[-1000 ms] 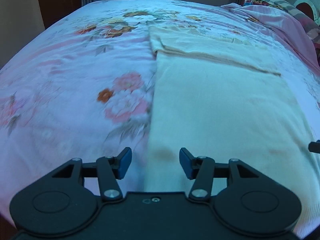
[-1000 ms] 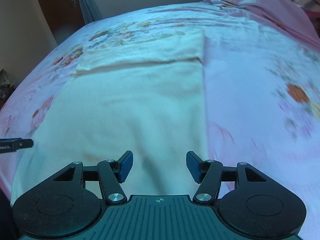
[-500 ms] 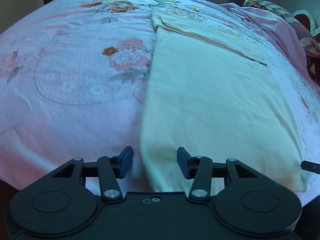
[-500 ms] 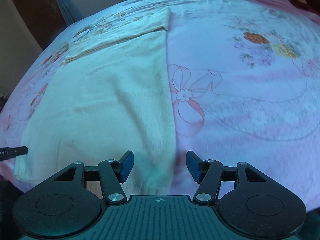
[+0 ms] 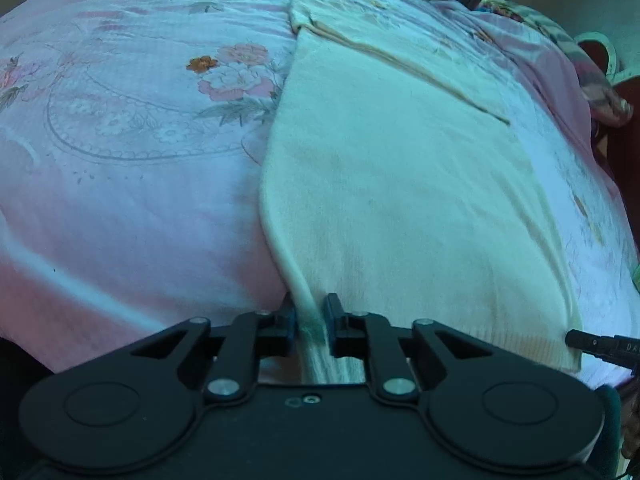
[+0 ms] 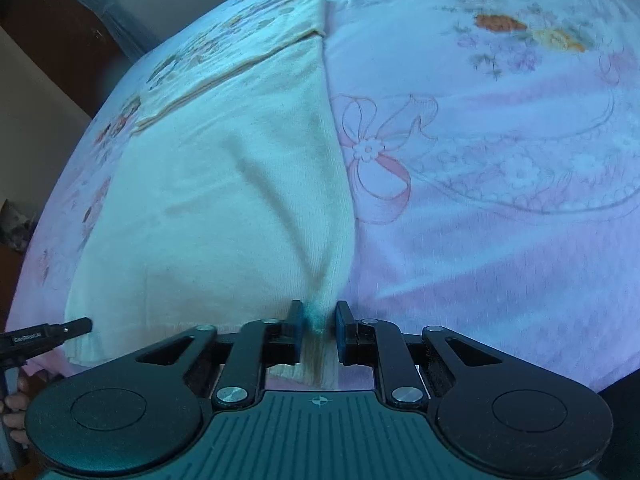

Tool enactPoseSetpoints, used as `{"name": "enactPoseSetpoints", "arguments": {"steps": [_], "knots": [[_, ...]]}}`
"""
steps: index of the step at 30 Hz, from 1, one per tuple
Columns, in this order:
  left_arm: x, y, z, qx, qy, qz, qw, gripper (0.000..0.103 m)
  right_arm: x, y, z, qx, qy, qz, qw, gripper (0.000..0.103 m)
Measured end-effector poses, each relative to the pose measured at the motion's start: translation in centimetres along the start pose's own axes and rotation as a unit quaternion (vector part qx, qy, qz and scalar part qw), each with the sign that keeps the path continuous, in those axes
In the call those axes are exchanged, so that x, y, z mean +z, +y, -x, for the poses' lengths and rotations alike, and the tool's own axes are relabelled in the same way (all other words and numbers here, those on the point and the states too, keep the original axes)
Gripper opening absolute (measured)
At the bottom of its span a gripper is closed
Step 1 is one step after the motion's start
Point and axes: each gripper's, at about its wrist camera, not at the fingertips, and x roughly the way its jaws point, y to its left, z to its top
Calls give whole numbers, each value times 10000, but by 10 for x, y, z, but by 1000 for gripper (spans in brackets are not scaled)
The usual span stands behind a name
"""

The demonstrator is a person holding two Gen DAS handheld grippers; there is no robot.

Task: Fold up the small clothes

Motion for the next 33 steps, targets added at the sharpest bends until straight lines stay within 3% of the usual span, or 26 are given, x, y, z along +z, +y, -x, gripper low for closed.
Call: {"name": "enactPoseSetpoints", "arguments": {"steps": [4, 8, 10, 16, 23, 33], "knots": [[-3, -5, -1, 76, 1, -51, 10000, 17, -1, 4, -3, 47, 102, 140, 9998, 15], [0, -2, 1, 70, 52, 75, 9999, 4, -2, 3, -7, 314, 251, 32, 9992, 14], [2, 0, 6, 11, 27, 187, 9998, 4, 0, 2, -4, 455, 250, -38, 9986, 9], [37, -8, 34, -336, -454, 173, 9983, 3, 25, 15, 17, 978, -104, -113, 9951, 9], [108, -28, 20, -382, -878, -24, 9954, 3, 89, 39, 14, 1046, -791, 10, 9914, 8], [240, -35, -63, -220, -1106, 411, 9928, 3, 229, 35, -61, 1047, -1271, -443, 9854, 8]]}}
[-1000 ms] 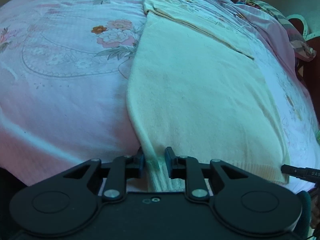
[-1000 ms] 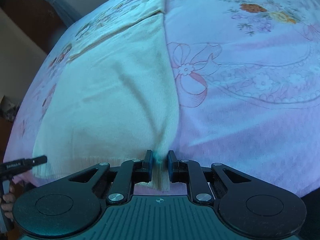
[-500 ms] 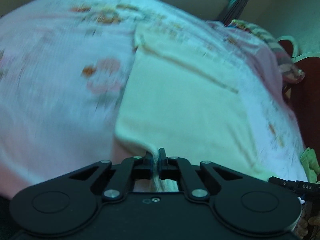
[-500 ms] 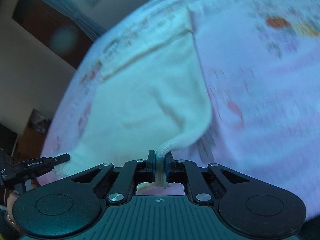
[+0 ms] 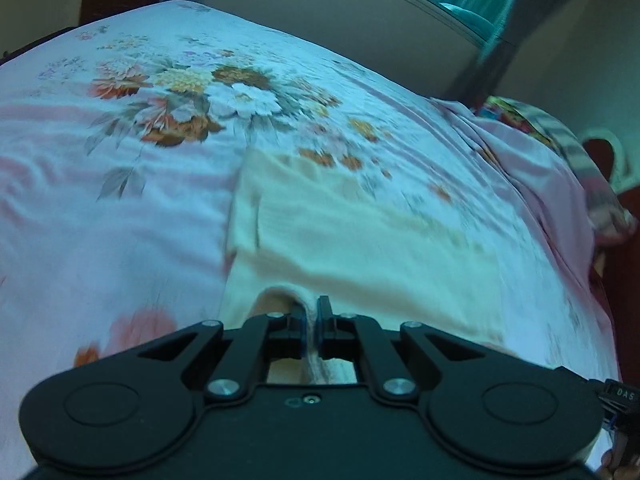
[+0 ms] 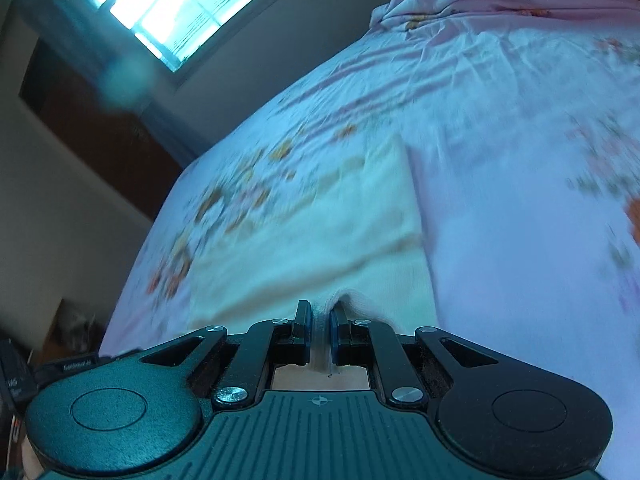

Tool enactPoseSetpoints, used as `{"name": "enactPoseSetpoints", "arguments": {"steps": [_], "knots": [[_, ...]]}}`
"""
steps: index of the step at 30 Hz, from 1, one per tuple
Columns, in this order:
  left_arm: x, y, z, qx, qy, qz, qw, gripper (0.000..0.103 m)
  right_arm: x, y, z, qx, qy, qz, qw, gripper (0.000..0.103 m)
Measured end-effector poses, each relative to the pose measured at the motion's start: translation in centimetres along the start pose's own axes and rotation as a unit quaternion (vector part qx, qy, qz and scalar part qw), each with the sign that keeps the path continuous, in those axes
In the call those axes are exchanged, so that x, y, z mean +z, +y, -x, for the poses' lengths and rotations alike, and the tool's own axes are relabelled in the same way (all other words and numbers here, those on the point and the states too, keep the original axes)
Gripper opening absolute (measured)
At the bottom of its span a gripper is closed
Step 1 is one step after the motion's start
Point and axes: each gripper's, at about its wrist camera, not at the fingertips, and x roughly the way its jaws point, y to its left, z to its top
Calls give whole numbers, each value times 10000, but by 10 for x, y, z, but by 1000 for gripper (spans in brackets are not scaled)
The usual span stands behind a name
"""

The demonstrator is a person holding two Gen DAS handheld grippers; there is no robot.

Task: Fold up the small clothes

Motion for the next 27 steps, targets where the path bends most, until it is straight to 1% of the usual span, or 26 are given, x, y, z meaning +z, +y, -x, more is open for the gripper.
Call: {"name": "enactPoseSetpoints", "arguments": {"steps": [1, 2, 3, 5, 6, 7, 8, 9, 10, 11, 12, 13, 14, 15, 17, 18, 20, 22, 23, 24, 25, 26, 27], "knots": [[8, -2, -16, 67, 119, -84, 9999, 3, 10, -4, -11, -52, -1, -9, 10000, 8], [13, -2, -34, 253, 235, -99, 9994, 6, 18, -7, -27, -183, 60, 9, 9998, 9], [16, 1, -49, 461, 350, -3, 9983, 10, 23, -15, -45, -297, 202, -74, 9993, 9], [20, 13, -76, 594, 641, 161, 9960, 18, 30, -34, -70, -521, 390, -333, 9973, 9], [21, 18, -81, 653, 686, 274, 9951, 18, 32, -40, -78, -607, 479, -345, 9964, 10], [23, 23, -80, 607, 670, 335, 9953, 18, 33, -43, -81, -583, 504, -313, 9965, 10], [26, 26, -76, 558, 620, 310, 9960, 21, 35, -43, -79, -493, 460, -231, 9975, 11], [28, 26, -69, 570, 525, 212, 9968, 31, 38, -41, -75, -454, 414, -102, 9981, 13], [30, 25, -63, 632, 410, 61, 9971, 38, 40, -40, -72, -501, 350, 28, 9981, 18], [32, 24, -57, 713, 303, -130, 9969, 51, 43, -39, -68, -566, 285, 129, 9979, 42], [34, 22, -52, 804, 187, -304, 9961, 58, 46, -40, -65, -617, 218, 171, 9977, 78], [35, 22, -48, 870, 92, -417, 9953, 62, 49, -40, -61, -666, 101, 172, 9976, 88], [38, 22, -45, 913, 44, -509, 9945, 64, 52, -39, -58, -639, 5, 207, 9977, 88], [40, 22, -45, 974, 21, -562, 9937, 63, 54, -38, -57, -633, -3, 279, 9976, 87], [38, 25, -44, 986, 48, -581, 9934, 63, 53, -31, -54, -909, -114, 534, 9944, 81], [36, 26, -46, 984, 116, -651, 9930, 61, 50, -27, -54, -1002, -93, 725, 9923, 81], [27, 29, -53, 1014, 244, -736, 9918, 61, 40, -23, -58, -1080, 99, 998, 9891, 81], [15, 34, -56, 868, 435, -664, 9931, 58, 26, -22, -62, -1085, 267, 1155, 9870, 81], [9, 36, -55, 781, 509, -611, 9938, 55, 20, -22, -64, -1099, 354, 1201, 9860, 80], [3, 38, -54, 712, 586, -593, 9940, 48, 13, -23, -66, -1071, 457, 1217, 9857, 73], [-2, 39, -53, 717, 635, -600, 9936, 44, 8, -25, -66, -1080, 530, 1214, 9853, 67], [-8, 40, -53, 732, 675, -595, 9933, 37, 2, -26, -66, -1116, 584, 1187, 9849, 56], [-12, 42, -51, 671, 701, -566, 9937, 30, -2, -27, -66, -1125, 633, 1155, 9849, 55]]}}
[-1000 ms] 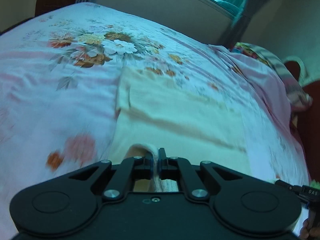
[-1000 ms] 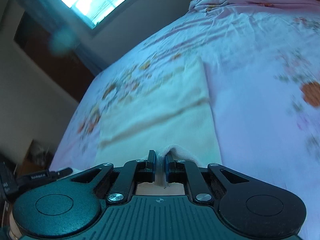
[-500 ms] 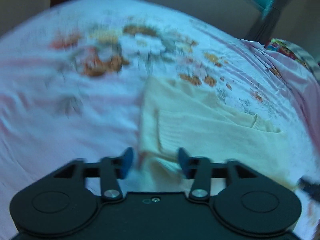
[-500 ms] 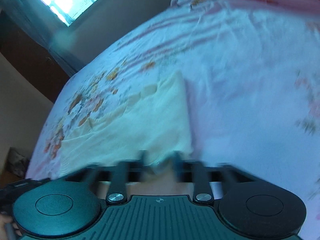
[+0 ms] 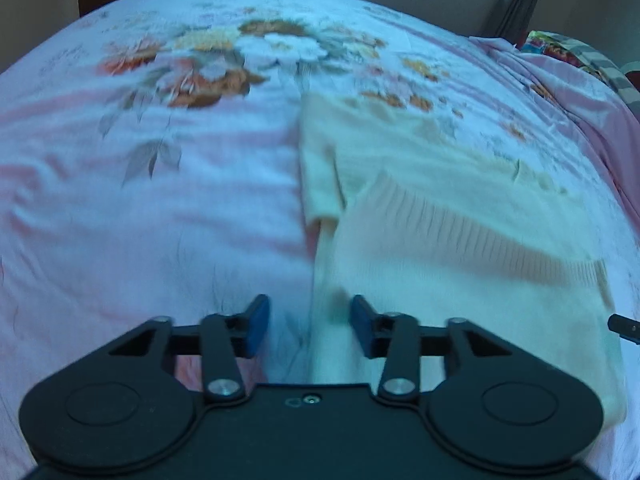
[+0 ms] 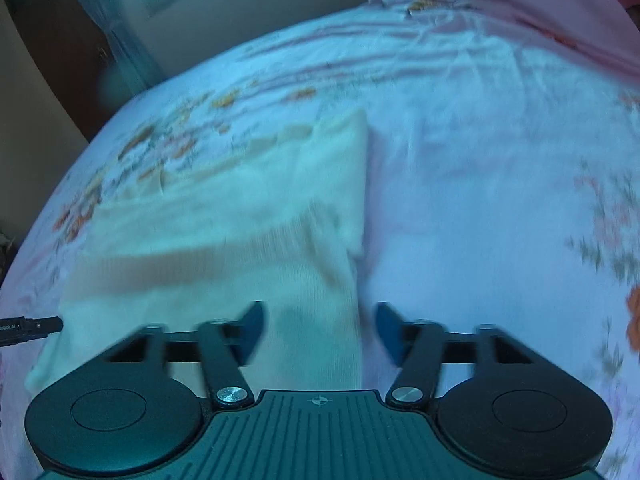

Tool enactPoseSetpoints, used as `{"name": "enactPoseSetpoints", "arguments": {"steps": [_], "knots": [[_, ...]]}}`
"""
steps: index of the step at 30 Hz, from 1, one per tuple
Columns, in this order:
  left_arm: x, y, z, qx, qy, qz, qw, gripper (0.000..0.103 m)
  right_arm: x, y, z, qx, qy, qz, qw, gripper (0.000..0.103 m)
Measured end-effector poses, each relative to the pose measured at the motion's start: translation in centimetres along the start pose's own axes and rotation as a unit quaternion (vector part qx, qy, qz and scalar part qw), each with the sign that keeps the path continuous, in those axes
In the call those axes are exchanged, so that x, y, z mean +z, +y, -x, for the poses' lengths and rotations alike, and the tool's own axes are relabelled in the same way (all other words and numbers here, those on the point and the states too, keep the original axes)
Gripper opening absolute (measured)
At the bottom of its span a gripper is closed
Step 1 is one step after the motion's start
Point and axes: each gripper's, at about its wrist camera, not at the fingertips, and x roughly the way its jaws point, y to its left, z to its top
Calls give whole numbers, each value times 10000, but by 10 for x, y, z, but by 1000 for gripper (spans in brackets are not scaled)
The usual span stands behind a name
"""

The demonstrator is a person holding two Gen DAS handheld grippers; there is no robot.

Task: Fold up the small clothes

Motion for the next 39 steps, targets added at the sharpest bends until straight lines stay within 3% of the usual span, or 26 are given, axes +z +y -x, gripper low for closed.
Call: {"name": "enactPoseSetpoints", "arguments": {"steps": [3, 7, 8, 10, 11, 12, 18, 21, 25, 28, 32, 35, 37, 39], "knots": [[-9, 1, 7, -90, -23, 33, 10000, 24, -12, -2, 5, 16, 82, -43, 10000, 55], [-15, -5, 10, -92, -6, -148, 9998, 22, -17, -8, 14, -24, -12, -235, 9997, 55], [-16, -6, 10, -62, -14, -184, 9998, 14, -17, -8, 13, -6, 56, -264, 9996, 55], [-18, -5, 12, -105, -18, -54, 9999, 7, -19, -8, 14, 92, 113, -365, 9992, 44], [-18, -6, 13, -119, -44, -38, 9999, 5, -20, -9, 13, 186, 193, -435, 9987, 30], [-19, -7, 14, -111, -60, -63, 9999, 5, -20, -10, 13, 195, 233, -457, 9985, 25], [-19, -9, 25, -302, -134, -55, 9994, 4, -21, -10, 28, 411, 151, -499, 9978, 7], [-23, -14, 23, -253, -58, -327, 9991, 4, -25, -4, 35, 279, 84, -223, 9993, 7], [-30, -13, 22, -178, 1, -360, 9992, 10, -35, -8, 34, 389, 216, -400, 9982, 8], [-33, -12, 21, -29, -9, -368, 9993, 4, -39, -7, 30, 314, 324, -362, 9983, 7], [-31, -3, 28, -203, -79, -2, 9998, 3, -37, -9, 37, 430, 138, -588, 9972, 6], [-34, -9, 31, -171, -136, -322, 9992, 3, -35, -5, 36, 418, 242, -245, 9985, 6], [-30, -16, 28, -28, -116, -622, 9980, 9, -32, -4, 28, 417, 360, -108, 9984, 7], [-23, -17, 27, 61, -251, -577, 9980, 25, -22, -10, 23, 468, 223, -344, 9981, 9]]}}
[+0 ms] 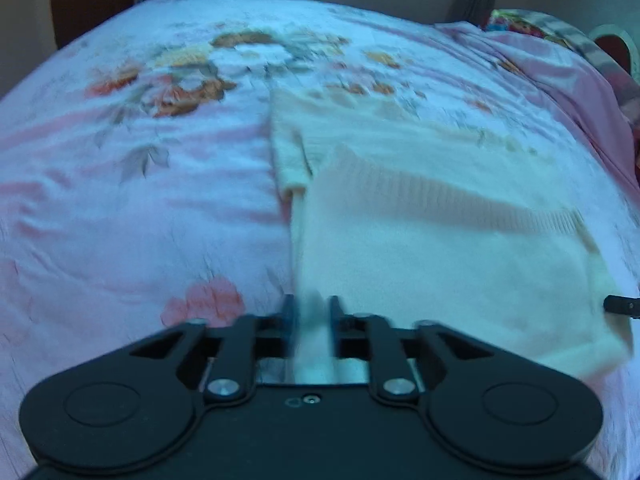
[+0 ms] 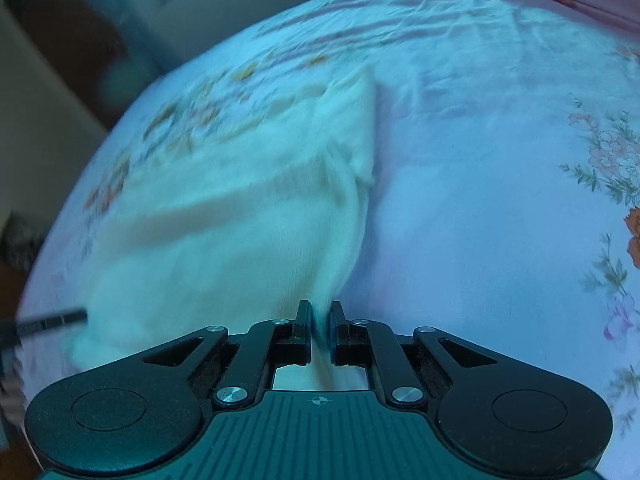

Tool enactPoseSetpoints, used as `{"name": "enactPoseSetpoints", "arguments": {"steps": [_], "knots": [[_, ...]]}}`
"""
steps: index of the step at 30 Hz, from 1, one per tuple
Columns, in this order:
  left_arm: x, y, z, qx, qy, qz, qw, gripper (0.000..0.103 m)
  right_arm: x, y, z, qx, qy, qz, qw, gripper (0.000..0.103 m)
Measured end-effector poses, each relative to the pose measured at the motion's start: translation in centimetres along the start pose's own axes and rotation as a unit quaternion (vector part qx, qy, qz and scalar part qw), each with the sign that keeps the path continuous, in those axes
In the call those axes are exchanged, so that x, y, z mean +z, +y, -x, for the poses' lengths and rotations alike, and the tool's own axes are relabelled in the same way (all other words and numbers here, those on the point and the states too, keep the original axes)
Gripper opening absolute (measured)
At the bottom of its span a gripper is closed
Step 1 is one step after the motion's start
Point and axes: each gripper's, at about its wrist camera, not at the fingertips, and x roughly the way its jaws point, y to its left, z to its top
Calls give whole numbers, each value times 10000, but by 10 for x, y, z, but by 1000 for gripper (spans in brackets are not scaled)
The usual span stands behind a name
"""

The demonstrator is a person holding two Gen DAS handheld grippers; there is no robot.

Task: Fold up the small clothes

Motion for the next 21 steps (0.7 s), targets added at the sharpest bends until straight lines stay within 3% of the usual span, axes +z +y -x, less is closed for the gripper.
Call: {"name": "enactPoseSetpoints", "arguments": {"steps": [1, 4, 7, 8, 10, 12, 13, 15, 19, 21], "knots": [[6, 0, -2, 24, -50, 20, 10000, 27, 6, -1, -3, -21, -61, -22, 10000, 9], [26, -1, -12, 184, -183, 2, 9997, 45, 25, 0, -14, -87, -154, 10, 9998, 10], [44, -4, -29, 360, -242, -79, 9990, 49, 41, 1, -28, -168, -184, 122, 9996, 26], [49, -5, -35, 371, -251, -118, 9989, 48, 45, 0, -32, -146, -215, 126, 9996, 32], [55, -9, -49, 462, -210, -259, 9984, 40, 51, 0, -38, -145, -305, 164, 9993, 32], [57, -9, -61, 417, -55, -219, 9989, 4, 54, 2, -43, -152, -334, 254, 9990, 31], [56, -8, -62, 368, -52, -156, 9992, 3, 54, 3, -46, -134, -315, 302, 9990, 28], [52, -13, -55, 399, -227, -282, 9985, 0, 53, 5, -45, -75, -297, 381, 9988, 3], [49, -14, -39, 85, -359, -220, 9991, 0, 51, 8, -28, 121, -546, 422, 9975, 3], [49, -19, -41, 69, -288, -440, 9986, 0, 51, 10, -30, 141, -419, 499, 9978, 3]]}}
